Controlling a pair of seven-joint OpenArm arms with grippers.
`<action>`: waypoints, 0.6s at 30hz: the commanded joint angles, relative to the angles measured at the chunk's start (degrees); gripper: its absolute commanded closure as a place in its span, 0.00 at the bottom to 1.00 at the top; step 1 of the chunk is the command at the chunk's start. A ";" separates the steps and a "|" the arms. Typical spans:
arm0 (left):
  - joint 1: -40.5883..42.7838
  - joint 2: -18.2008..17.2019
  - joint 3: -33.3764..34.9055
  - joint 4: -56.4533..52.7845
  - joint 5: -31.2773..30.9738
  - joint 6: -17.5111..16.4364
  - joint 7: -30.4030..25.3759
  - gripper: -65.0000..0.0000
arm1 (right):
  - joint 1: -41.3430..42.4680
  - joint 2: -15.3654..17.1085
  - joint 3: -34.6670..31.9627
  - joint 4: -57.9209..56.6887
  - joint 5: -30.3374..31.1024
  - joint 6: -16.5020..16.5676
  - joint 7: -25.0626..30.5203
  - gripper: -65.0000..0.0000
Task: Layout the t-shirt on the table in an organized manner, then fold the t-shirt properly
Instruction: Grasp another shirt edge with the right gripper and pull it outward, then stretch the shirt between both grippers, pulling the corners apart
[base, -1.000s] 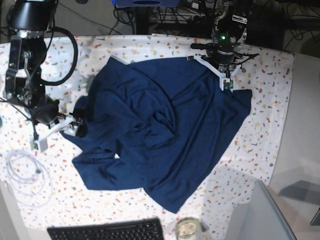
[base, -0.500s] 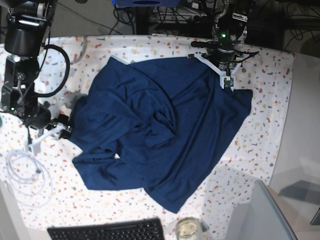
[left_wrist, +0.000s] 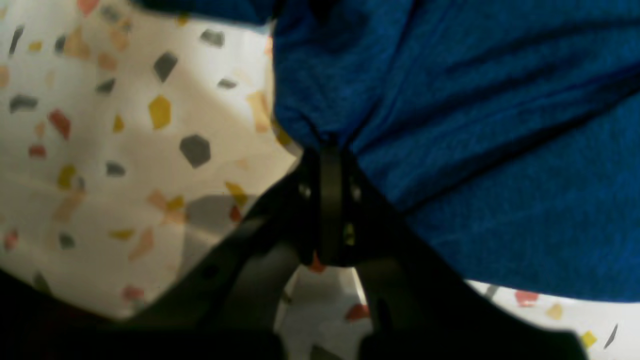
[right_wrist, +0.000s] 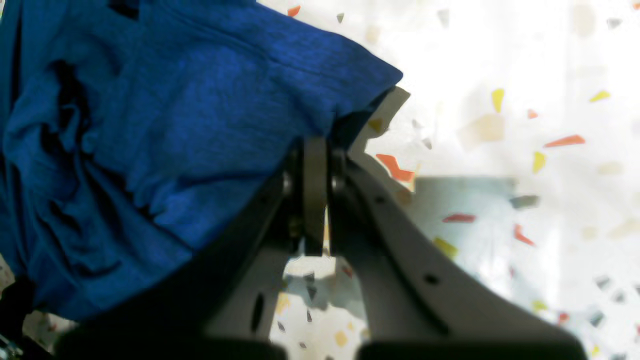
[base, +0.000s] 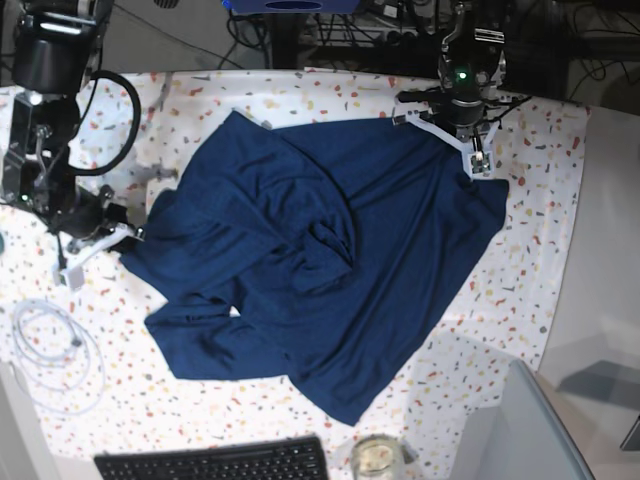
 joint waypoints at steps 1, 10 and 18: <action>1.00 0.34 -1.20 0.23 -0.21 0.26 2.24 1.00 | -0.47 0.38 1.64 3.34 0.64 0.42 0.90 0.99; 1.26 3.33 -4.02 3.13 -0.21 0.26 2.15 1.00 | -13.92 -3.31 9.55 20.92 0.64 0.42 -3.58 0.99; 3.20 6.58 -4.54 11.40 -0.30 0.26 2.15 0.85 | -20.33 -3.93 10.43 23.38 0.64 0.42 -3.41 0.99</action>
